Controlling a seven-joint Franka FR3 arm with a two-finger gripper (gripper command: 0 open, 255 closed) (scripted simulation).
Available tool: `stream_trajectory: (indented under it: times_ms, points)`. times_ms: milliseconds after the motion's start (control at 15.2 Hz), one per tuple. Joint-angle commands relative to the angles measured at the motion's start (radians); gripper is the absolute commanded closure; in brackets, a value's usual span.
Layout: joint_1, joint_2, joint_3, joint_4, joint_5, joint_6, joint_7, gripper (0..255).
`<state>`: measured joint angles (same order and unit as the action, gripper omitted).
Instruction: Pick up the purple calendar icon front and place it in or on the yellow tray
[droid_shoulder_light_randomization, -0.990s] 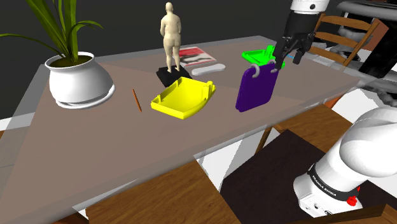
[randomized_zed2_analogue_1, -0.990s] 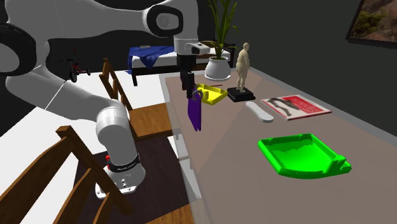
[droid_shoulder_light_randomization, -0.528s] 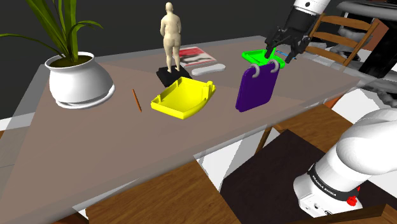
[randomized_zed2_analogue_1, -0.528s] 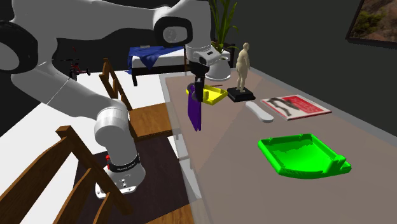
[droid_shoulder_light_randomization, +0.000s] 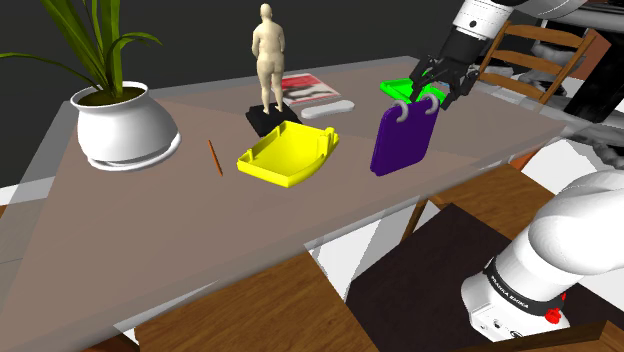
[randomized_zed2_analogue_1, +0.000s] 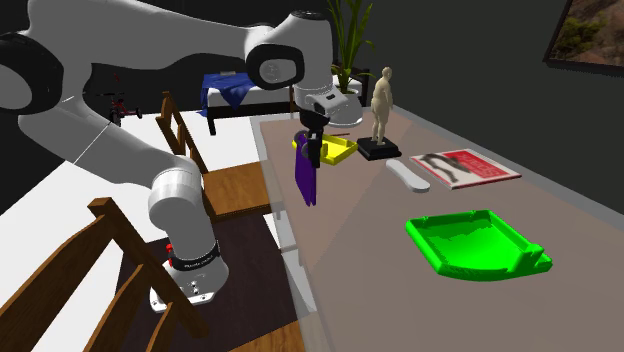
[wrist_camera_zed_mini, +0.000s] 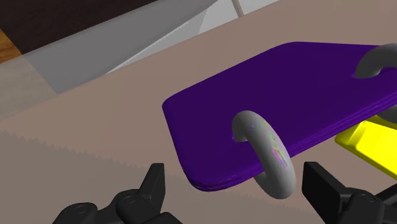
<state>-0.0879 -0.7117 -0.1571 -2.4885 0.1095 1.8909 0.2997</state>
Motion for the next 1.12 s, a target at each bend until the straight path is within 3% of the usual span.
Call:
stream_trajectory:
  times_ms: [0,264,330,1056]
  points:
    - [0.000,0.000,0.000,-0.001,0.000,0.002,0.000,0]
    - [0.000,0.000,0.000,-0.001,0.000,0.001,0.000,0]
    - [0.000,0.000,0.000,-0.001,0.000,0.001,0.000,255]
    - [0.001,0.000,0.001,0.026,0.000,-0.025,0.005,255]
